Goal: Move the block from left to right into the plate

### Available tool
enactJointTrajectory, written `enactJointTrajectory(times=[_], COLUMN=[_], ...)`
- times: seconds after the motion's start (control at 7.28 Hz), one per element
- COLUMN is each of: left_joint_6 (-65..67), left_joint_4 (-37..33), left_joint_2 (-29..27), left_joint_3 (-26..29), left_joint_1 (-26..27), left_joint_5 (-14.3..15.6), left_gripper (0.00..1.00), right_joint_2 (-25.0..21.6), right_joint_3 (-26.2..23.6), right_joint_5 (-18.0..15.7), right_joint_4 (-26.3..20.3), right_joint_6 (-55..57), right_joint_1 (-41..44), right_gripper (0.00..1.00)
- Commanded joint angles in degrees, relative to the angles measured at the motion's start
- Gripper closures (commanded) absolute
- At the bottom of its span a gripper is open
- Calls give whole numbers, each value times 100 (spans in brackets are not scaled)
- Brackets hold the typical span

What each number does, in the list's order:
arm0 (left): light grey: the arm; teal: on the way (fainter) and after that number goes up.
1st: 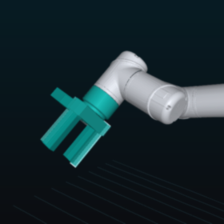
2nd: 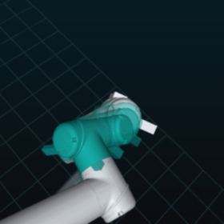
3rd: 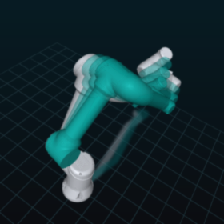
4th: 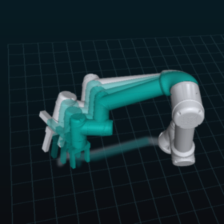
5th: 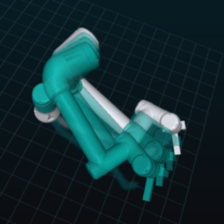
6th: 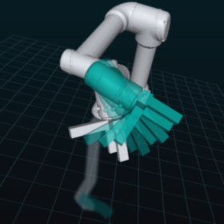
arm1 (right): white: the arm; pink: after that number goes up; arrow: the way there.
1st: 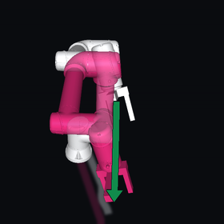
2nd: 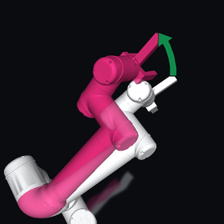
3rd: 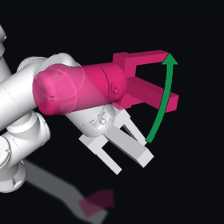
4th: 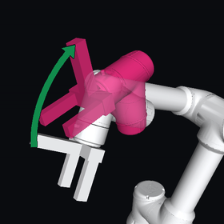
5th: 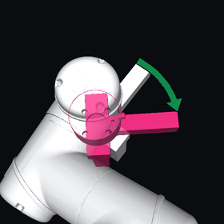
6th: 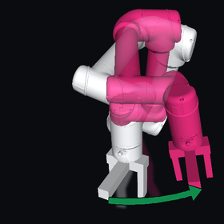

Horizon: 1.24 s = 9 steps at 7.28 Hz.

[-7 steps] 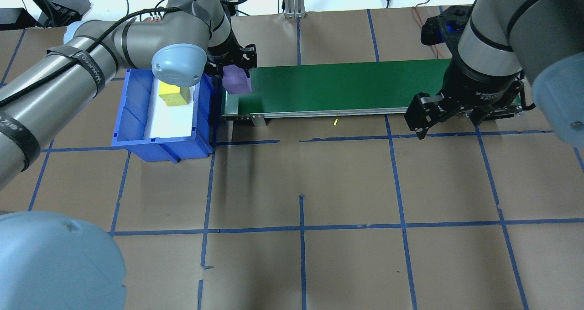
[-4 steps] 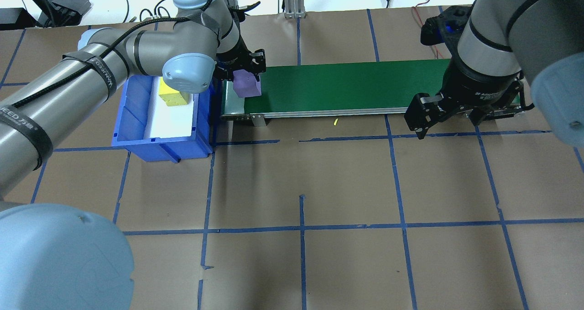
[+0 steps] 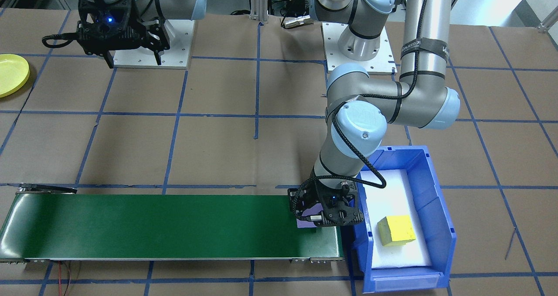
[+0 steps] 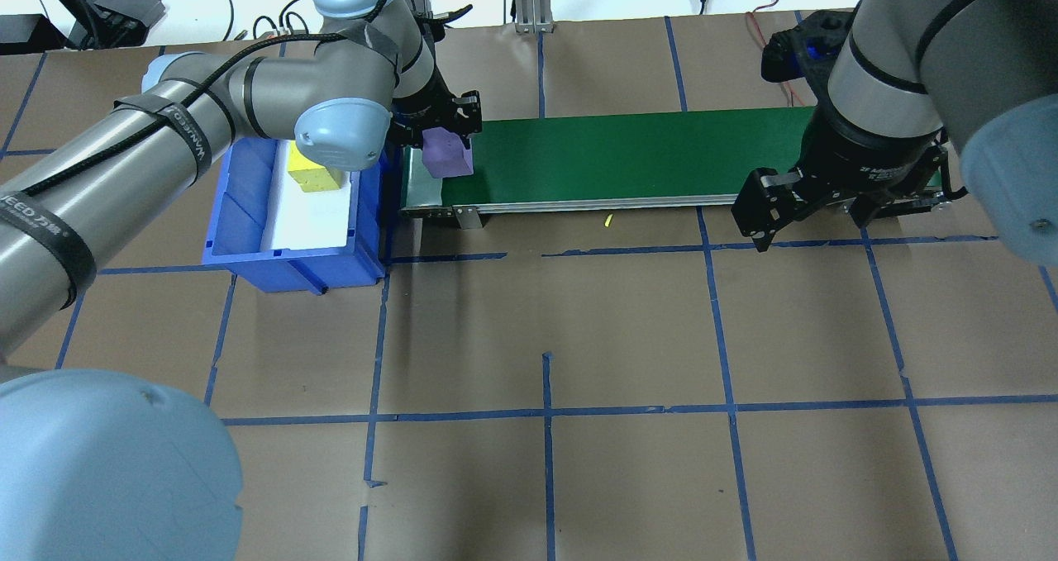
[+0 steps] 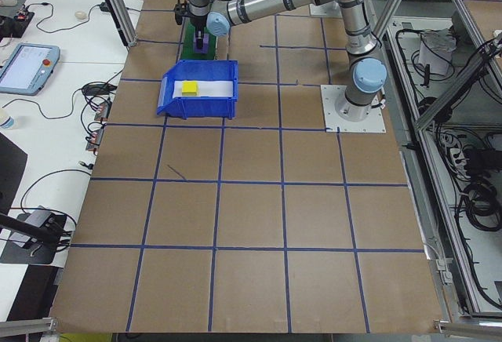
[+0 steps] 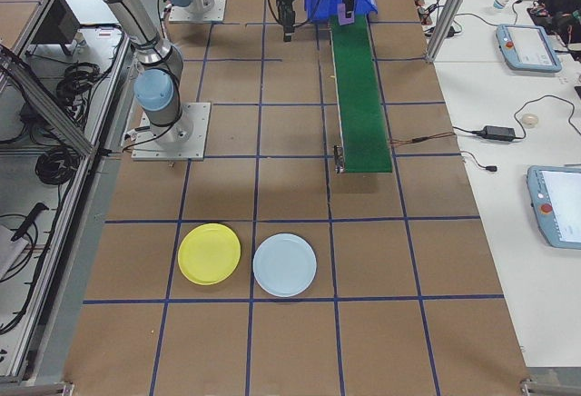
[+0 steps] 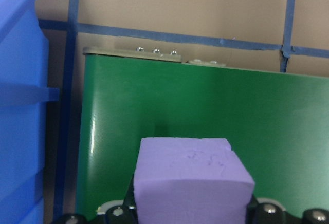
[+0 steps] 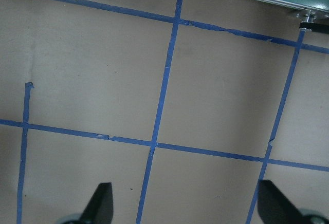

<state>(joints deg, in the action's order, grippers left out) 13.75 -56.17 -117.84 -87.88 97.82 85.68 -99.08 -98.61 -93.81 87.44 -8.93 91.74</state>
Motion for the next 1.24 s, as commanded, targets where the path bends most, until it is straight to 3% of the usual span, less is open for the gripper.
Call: enactJointTrajectory(times=[0.0,0.41,0.55,0.69,1.1], left_joint_6=[22,14,-4,-13,-39], left_joint_4=[270,352,456,466,466], left_joint_2=[6,-3,-64,-73,32], left_joint_3=[-80,-80,-89,-89,-63], left_joint_1=[0,0,0,0,0], left_joint_5=[-51,-51,-51,-42,-42], left_gripper=[47,42,35,3,0], right_joint_2=[2,-6,28,29,11], right_joint_3=[-9,-18,-27,-61,-97], right_joint_5=[3,73,65,65,73], right_joint_4=[27,36,45,54,45], right_joint_6=[-12,32,23,14,84], right_joint_1=[-7,10,-16,-25,2], right_gripper=[0,0,0,0,0])
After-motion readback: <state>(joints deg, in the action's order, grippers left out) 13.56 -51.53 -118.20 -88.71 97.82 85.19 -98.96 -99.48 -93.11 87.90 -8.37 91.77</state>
